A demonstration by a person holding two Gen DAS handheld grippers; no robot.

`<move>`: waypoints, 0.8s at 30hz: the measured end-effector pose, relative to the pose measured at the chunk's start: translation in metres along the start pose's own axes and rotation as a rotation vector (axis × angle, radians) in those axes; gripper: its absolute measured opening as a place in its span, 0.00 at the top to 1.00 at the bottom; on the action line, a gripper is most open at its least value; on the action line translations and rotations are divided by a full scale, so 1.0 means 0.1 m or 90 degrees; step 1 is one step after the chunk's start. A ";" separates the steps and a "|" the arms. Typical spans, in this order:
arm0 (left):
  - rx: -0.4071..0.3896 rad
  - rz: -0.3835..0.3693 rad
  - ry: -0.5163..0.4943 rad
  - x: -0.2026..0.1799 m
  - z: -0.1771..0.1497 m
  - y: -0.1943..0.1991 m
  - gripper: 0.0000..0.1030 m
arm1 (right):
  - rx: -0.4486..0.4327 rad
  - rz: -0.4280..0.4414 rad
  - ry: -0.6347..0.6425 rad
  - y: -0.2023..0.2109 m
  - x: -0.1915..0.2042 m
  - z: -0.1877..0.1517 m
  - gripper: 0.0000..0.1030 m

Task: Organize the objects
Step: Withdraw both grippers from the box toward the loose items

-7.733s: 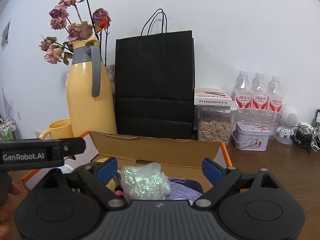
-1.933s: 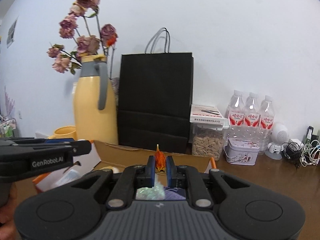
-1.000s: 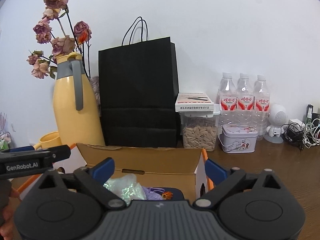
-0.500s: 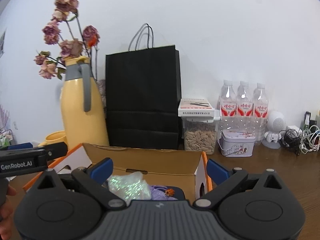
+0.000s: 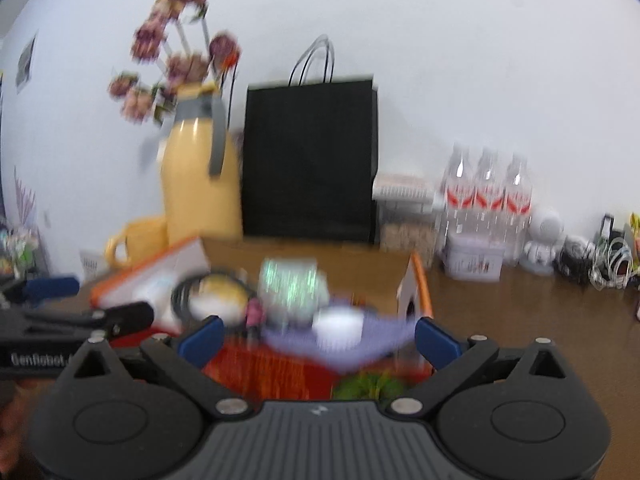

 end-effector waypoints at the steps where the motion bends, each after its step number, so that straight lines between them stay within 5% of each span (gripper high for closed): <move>1: 0.010 0.000 -0.006 -0.02 -0.05 0.00 0.00 | 0.015 -0.003 0.007 -0.01 0.02 -0.10 0.01; 12: 0.120 -0.037 -0.040 -0.19 -0.48 -0.08 0.00 | 0.085 -0.031 -0.013 0.08 -0.10 -0.57 0.01; 24: 0.149 -0.046 -0.056 -0.32 -0.57 -0.17 0.00 | 0.110 -0.066 -0.028 -0.04 -0.20 -0.62 0.01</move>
Point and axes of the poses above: each gripper's, at about its wrist camera, not at the fingertips, and y roughly against the way its jaws point, x to its left, z to its top, the point moved 8 cm from there along -y, roughly the way its jaws point, and after that the axes turned 7 degrees about x, right-handed, at the moved point
